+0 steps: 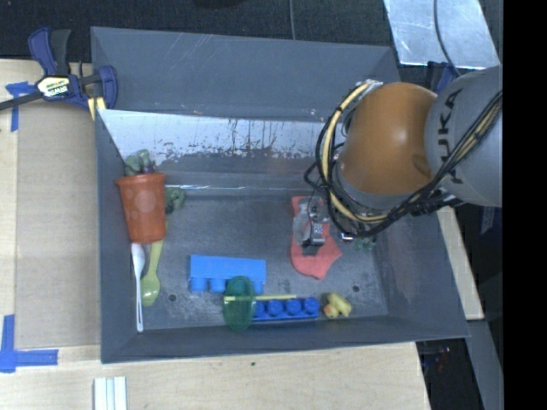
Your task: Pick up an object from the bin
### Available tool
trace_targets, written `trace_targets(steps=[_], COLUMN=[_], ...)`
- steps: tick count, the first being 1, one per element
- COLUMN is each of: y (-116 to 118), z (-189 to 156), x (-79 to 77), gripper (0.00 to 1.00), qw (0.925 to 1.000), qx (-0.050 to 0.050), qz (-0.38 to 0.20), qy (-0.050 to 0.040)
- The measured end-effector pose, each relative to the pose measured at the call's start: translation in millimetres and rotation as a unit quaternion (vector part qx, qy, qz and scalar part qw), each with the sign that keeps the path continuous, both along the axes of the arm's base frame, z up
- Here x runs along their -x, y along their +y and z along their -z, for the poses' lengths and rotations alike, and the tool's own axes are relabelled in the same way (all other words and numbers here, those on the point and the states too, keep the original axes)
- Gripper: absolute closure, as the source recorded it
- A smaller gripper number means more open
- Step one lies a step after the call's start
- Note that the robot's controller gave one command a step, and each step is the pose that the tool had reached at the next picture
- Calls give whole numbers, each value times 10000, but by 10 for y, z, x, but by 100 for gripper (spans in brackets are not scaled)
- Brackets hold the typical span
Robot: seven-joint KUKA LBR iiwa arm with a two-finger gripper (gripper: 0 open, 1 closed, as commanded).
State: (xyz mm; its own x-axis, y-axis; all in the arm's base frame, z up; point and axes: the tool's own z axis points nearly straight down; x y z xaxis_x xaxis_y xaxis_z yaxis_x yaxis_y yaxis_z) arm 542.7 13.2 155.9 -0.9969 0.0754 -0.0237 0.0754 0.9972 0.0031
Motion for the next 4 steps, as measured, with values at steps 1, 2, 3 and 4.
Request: trace_targets(steps=[1,2,3,4], y=[-108,-109,-364,-399], z=[254,255,489,697], x=[398,394,141,120], gripper=[0,0,0,100], qw=[9998,9998,9999,10000], qx=[6,5,-3,-6], qz=[-177,-173,117,69], qy=[-17,-19,-39,-44])
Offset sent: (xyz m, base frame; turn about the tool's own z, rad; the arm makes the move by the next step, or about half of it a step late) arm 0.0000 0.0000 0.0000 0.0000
